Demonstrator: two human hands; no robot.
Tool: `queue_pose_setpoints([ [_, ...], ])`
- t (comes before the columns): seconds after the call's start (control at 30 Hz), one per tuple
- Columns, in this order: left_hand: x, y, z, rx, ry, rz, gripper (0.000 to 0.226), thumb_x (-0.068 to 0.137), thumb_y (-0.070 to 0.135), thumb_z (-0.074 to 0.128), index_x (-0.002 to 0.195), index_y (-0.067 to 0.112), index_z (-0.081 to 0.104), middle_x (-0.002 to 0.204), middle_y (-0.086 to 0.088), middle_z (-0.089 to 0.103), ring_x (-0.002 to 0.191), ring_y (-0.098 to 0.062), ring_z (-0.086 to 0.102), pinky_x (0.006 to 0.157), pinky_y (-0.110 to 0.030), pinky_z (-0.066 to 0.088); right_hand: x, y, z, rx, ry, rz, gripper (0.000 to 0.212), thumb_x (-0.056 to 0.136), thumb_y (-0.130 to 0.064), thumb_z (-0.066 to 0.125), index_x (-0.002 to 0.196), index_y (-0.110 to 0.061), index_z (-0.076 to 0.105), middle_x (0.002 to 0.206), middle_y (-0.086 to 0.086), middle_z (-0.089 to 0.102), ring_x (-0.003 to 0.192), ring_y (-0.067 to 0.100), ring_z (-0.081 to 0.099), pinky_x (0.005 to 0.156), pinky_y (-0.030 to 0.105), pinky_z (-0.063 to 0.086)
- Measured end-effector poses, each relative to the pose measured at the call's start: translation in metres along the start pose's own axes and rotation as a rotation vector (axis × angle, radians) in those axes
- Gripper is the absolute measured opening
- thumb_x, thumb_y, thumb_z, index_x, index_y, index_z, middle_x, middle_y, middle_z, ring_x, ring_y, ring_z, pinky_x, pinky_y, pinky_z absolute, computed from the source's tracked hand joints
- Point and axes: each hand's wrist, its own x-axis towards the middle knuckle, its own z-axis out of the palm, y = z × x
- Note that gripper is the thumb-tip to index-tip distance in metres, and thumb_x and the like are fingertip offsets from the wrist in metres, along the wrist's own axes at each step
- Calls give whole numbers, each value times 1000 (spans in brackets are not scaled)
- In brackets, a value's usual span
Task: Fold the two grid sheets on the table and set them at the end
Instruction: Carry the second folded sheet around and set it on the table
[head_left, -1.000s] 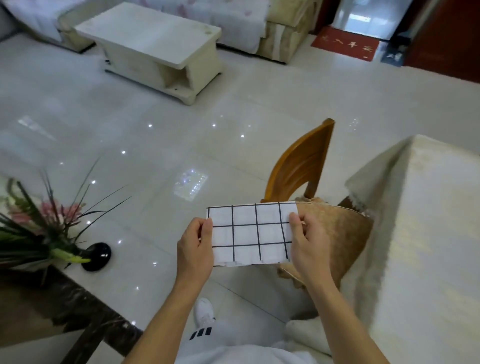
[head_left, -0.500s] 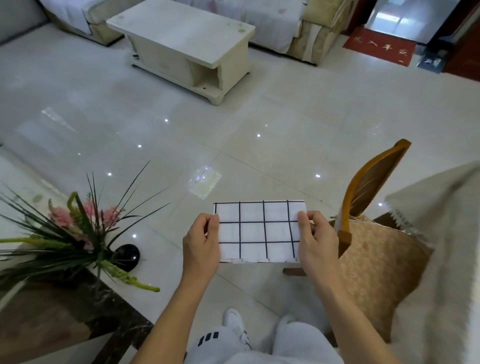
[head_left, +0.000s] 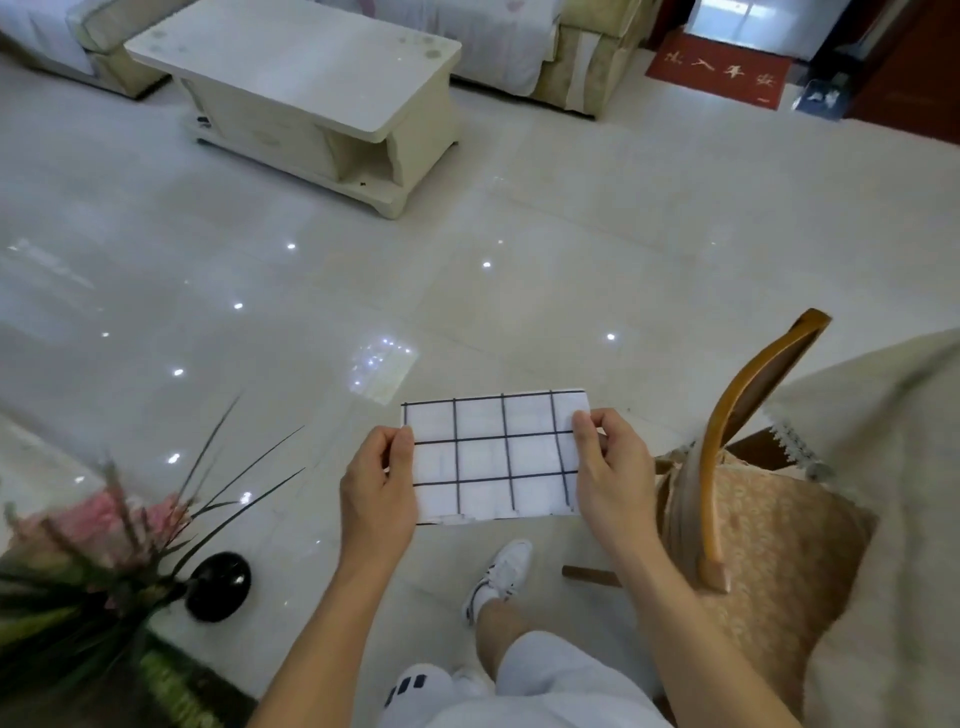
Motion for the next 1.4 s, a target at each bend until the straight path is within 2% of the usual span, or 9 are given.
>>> queue_pose_setpoints([
  [0.17, 56, 33, 32, 10, -38, 32, 30, 103, 28, 45, 77, 16, 53, 67, 4, 48, 60, -6, 41, 60, -30, 37, 65, -5, 0, 38, 29, 29, 24, 103, -29, 47, 89, -15, 60, 59, -4, 47, 51, 5, 40, 50, 19, 34],
  [0.43, 119, 73, 82, 31, -139, 88, 30, 103, 30, 44, 78, 17, 54, 66, 6, 48, 60, -7, 41, 59, -28, 38, 137, -7, -18, 58, 142, 47, 24, 103, -29, 47, 89, -15, 60, 57, -1, 46, 49, 7, 38, 48, 22, 31],
  [0.57, 149, 87, 101, 42, -181, 124, 31, 103, 30, 45, 76, 16, 52, 61, 9, 42, 57, -8, 36, 56, -29, 34, 161, -7, -22, 87, 192, 75, 25, 102, -30, 47, 88, -14, 59, 56, 0, 44, 49, 6, 37, 48, 21, 31],
  [0.67, 172, 97, 117, 60, -227, 143, 31, 103, 28, 45, 74, 17, 51, 57, 12, 40, 54, -6, 34, 52, -22, 32, 182, -7, -23, 94, 234, 107, 23, 102, -28, 48, 87, -14, 59, 59, -1, 46, 51, 5, 39, 50, 19, 34],
  [0.9, 252, 121, 161, 66, -335, 169, 30, 103, 27, 46, 75, 15, 51, 61, 5, 40, 53, -5, 33, 51, -18, 31, 253, -6, -12, 67, 328, 191, 24, 102, -29, 48, 85, -16, 59, 67, 19, 55, 51, 7, 39, 50, 21, 34],
  [1.07, 327, 151, 196, 46, -396, 191, 31, 103, 26, 46, 75, 15, 51, 61, 6, 39, 53, -5, 34, 51, -17, 32, 325, -20, -3, 55, 395, 227, 22, 102, -27, 48, 86, -15, 59, 57, 2, 46, 47, 6, 38, 48, 19, 33],
  [1.3, 411, 186, 242, 18, -537, 223, 31, 102, 31, 45, 77, 15, 52, 57, 16, 41, 56, -4, 35, 54, -17, 33, 400, -30, 2, 48, 546, 257, 22, 102, -28, 49, 86, -17, 59, 52, -8, 41, 47, 6, 38, 47, 19, 31],
  [1.4, 433, 196, 263, 27, -577, 240, 30, 102, 30, 46, 77, 17, 54, 60, 16, 45, 59, -4, 39, 56, -17, 35, 418, -30, -1, 46, 578, 276, 22, 102, -27, 49, 85, -17, 58, 53, -6, 42, 47, 6, 37, 47, 20, 30],
])
